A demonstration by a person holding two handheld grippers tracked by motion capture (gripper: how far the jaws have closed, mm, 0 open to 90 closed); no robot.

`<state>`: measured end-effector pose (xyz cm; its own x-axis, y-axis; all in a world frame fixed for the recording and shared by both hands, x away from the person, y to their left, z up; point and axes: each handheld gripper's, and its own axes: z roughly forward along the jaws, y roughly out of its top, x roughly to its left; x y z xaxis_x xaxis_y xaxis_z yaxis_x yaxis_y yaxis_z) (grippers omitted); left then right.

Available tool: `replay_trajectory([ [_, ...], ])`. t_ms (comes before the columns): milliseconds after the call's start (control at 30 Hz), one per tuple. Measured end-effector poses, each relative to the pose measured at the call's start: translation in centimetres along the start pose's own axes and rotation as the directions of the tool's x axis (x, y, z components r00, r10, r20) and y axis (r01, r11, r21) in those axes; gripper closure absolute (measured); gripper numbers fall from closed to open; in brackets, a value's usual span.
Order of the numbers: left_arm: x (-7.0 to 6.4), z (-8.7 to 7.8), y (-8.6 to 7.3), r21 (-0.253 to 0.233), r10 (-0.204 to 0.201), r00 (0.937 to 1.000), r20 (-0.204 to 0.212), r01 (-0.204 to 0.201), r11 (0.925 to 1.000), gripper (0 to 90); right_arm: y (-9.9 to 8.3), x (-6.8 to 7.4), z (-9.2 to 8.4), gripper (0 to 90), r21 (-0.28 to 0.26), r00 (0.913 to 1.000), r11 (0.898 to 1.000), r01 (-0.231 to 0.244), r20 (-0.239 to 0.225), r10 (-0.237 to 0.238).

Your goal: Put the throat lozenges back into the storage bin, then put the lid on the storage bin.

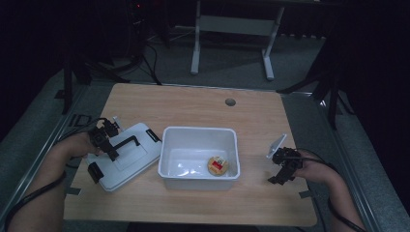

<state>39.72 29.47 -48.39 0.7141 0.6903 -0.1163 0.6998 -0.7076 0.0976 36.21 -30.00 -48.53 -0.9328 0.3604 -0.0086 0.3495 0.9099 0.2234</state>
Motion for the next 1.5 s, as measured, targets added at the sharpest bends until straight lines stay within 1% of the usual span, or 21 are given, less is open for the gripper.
replay_trajectory([
  [100, 0.0, -0.1, 0.0, -0.009, 0.01, 0.9998, 0.015, -0.01, 0.9999, 81.8, -0.8, 0.2, 0.2, 14.1, -0.012, 0.9999, 1.0, -0.012, 0.004, 0.012],
  [233, 0.0, -0.1, 0.0, -0.01, 0.009, 0.9998, 0.017, -0.009, 0.9999, 82.4, -1.7, 0.6, 0.6, 14.1, -0.017, 0.9997, 1.0, -0.025, -0.003, 0.025],
  [333, 0.0, -0.1, 0.0, -0.01, 0.007, 0.9998, 0.018, -0.007, 0.9999, 82.6, -2.2, 1.0, 0.8, 13.4, -0.032, 0.9994, 0.999, -0.032, 0.014, 0.032],
  [400, 0.1, -0.2, 0.0, -0.01, 0.004, 0.9997, 0.024, -0.003, 0.9999, 82.8, -2.5, 1.2, 0.9, 13.0, -0.066, 0.9982, 0.997, -0.042, 0.041, 0.045],
  [467, 0.2, -0.2, 0.0, -0.012, 0.001, 0.9996, 0.027, -0.001, 0.9999, 82.9, -3.0, 1.3, 1.0, 12.0, -0.108, 0.9955, 0.992, -0.066, 0.061, 0.073],
  [533, 0.1, -0.2, -0.1, -0.018, -0.001, 0.9997, 0.026, 0.002, 0.9998, 82.9, -3.4, 1.3, 1.0, 11.9, -0.168, 0.9899, 0.983, -0.079, 0.103, 0.097],
  [633, 0.1, -0.3, -0.2, -0.025, -0.003, 0.9998, 0.02, 0.003, 0.9997, 83.0, -4.1, 1.2, 0.9, 11.9, -0.266, 0.9761, 0.958, -0.107, 0.155, 0.152],
  [700, 0.1, -0.3, -0.4, -0.03, -0.011, 0.9993, 0.037, 0.012, 0.9995, 83.1, -4.4, 1.2, 0.9, 11.9, -0.305, 0.9668, 0.945, -0.119, 0.181, 0.18],
  [767, 0.2, -0.4, -0.6, -0.033, -0.012, 0.9994, 0.033, 0.013, 0.9994, 83.1, -4.6, 1.2, 0.8, 11.9, -0.328, 0.9577, 0.936, -0.125, 0.207, 0.2],
  [800, 0.2, -0.5, -0.7, -0.033, -0.014, 0.9991, 0.041, 0.015, 0.9993, 83.1, -4.7, 1.2, 0.9, 11.9, -0.335, 0.9544, 0.934, -0.125, 0.217, 0.206],
  [867, 0.2, -0.7, -0.8, -0.034, -0.015, 0.9993, 0.034, 0.016, 0.9993, 83.2, -4.8, 1.3, 0.9, 11.9, -0.354, 0.9506, 0.926, -0.134, 0.218, 0.221],
  [933, 0.1, -1.0, -1.0, -0.038, -0.014, 0.9988, 0.046, 0.015, 0.9991, 83.2, -4.8, 1.3, 0.9, 11.9, -0.376, 0.9465, 0.917, -0.137, 0.223, 0.233],
  [1000, -0.1, -1.3, -1.1, -0.04, -0.007, 0.9992, 0.039, 0.008, 0.9992, 83.2, -4.9, 1.4, 1.0, 11.9, -0.393, 0.9391, 0.909, -0.141, 0.238, 0.248],
  [1067, -0.3, -1.8, -1.1, -0.048, -0.001, 0.9992, 0.041, 0.003, 0.9988, 83.3, -4.9, 1.4, 1.1, 11.9, -0.415, 0.9314, 0.896, -0.158, 0.238, 0.275],
  [1133, -0.5, -2.4, -1.3, -0.056, 0.007, 0.9991, 0.043, -0.005, 0.9984, 83.3, -5.0, 1.6, 1.2, 11.9, -0.444, 0.9179, 0.879, -0.171, 0.253, 0.306],
  [1200, -0.6, -3.1, -1.5, -0.059, 0.013, 0.9994, 0.033, -0.011, 0.9982, 83.3, -5.1, 1.7, 1.2, 11.9, -0.459, 0.9121, 0.871, -0.176, 0.257, 0.32],
  [1233, -0.7, -3.4, -1.6, -0.066, 0.007, 0.9992, 0.038, -0.005, 0.9978, 83.3, -5.2, 1.8, 1.3, 11.9, -0.469, 0.908, 0.865, -0.177, 0.262, 0.327],
  [1267, -0.7, -3.8, -1.8, -0.065, 0.013, 0.9995, 0.029, -0.011, 0.9978, 83.3, -5.3, 1.8, 1.4, 11.9, -0.482, 0.9049, 0.856, -0.187, 0.255, 0.341],
  [1300, -0.8, -4.1, -1.9, -0.065, 0.014, 0.9995, 0.029, -0.012, 0.9978, 83.3, -5.4, 1.7, 1.4, 11.9, -0.49, 0.9048, 0.849, -0.2, 0.24, 0.352],
  [1367, -1.0, -4.7, -2.2, -0.065, 0.016, 0.9995, 0.029, -0.014, 0.9978, 83.3, -5.5, 1.7, 1.5, 11.8, -0.494, 0.8999, 0.845, -0.204, 0.245, 0.361],
  [1500, -1.1, -5.5, -2.6, -0.062, 0.021, 0.9995, 0.022, -0.02, 0.9979, 83.3, -5.6, 1.8, 1.6, 11.4, -0.498, 0.8975, 0.843, -0.204, 0.249, 0.364],
])
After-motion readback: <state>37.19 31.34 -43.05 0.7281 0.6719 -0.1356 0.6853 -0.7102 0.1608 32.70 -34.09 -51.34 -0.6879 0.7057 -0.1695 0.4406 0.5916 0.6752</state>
